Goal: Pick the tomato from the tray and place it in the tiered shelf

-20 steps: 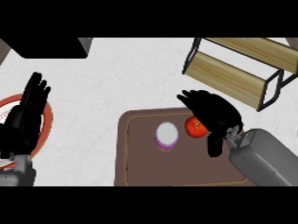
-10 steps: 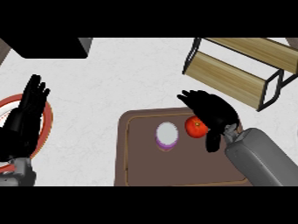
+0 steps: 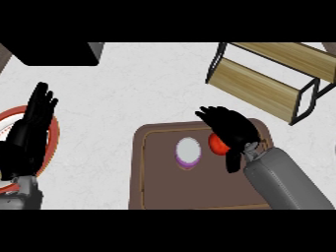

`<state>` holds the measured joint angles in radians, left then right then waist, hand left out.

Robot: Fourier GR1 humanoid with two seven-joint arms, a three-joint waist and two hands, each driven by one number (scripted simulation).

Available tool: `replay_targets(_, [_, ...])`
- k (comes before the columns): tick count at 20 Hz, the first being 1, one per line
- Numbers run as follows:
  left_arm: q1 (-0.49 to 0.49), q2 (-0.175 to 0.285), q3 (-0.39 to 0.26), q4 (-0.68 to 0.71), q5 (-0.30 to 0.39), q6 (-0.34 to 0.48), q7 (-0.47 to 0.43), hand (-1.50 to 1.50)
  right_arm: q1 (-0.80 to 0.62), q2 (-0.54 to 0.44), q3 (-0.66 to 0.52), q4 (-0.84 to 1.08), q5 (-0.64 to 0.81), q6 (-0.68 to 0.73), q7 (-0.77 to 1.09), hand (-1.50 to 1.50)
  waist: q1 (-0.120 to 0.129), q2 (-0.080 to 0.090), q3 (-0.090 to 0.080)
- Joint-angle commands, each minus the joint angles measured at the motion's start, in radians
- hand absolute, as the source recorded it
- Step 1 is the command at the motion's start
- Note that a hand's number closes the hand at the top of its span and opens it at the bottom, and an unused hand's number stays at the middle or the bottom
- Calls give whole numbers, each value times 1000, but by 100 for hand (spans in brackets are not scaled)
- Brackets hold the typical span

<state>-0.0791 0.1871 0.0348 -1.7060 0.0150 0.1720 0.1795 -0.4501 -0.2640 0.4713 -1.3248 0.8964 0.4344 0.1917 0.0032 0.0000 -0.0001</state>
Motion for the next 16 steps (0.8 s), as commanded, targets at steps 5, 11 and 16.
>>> replay_targets(5, [41,-2,23,-22,16,-44,-22,0,-54,38,-1,223,123,-88,-152,150,9,1,0])
replay_targets(11, [4,-10,38,22,-4,-36,-14,0,30,55,34,52,214,-120,-141,150,-1,-1,0])
replay_targets(16, [8,-3,38,22,-3,-36,-25,0,16,189,-212,144,188,-152,326,150,-18,-4,-1])
